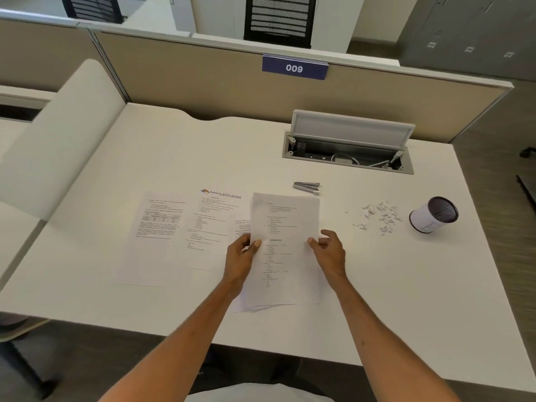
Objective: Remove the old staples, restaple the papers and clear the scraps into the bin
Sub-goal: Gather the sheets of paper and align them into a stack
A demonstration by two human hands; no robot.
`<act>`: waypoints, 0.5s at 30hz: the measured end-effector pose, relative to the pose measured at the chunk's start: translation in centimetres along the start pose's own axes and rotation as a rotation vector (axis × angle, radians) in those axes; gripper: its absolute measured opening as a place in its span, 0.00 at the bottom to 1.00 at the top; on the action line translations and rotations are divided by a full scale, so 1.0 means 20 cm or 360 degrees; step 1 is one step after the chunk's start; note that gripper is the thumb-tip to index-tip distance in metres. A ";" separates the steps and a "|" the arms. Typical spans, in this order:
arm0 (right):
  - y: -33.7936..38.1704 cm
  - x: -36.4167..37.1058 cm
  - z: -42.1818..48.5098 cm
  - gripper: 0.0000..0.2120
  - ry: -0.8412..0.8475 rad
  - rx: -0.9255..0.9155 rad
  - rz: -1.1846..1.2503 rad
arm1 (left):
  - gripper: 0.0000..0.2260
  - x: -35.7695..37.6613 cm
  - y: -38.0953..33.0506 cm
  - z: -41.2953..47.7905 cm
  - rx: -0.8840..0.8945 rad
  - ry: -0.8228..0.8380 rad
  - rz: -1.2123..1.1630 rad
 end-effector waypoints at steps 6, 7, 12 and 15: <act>0.04 0.11 0.06 0.06 0.0178 -0.0011 0.0194 | 0.06 -0.09 0.04 -0.01 0.0032 -0.0262 0.0012; 0.05 0.13 0.07 0.05 0.0203 -0.0024 0.0165 | 0.07 -0.11 0.05 -0.01 0.0025 -0.0337 0.0075; 0.10 0.26 0.08 0.06 0.0168 -0.0139 -0.0112 | 0.18 -0.16 0.06 0.08 0.0066 -0.0551 0.0493; 0.11 0.33 0.06 0.07 0.0152 -0.0231 -0.0403 | 0.25 -0.17 0.08 0.14 0.0005 -0.0515 0.0738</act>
Point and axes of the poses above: each hand's wrist, its own z-axis towards the middle knuckle, its own x-axis out of the palm, y = z × x, the point moved 2 cm from there along z, towards the middle knuckle, and after that the axes turned 14 degrees about -x, right-handed, at the moved point
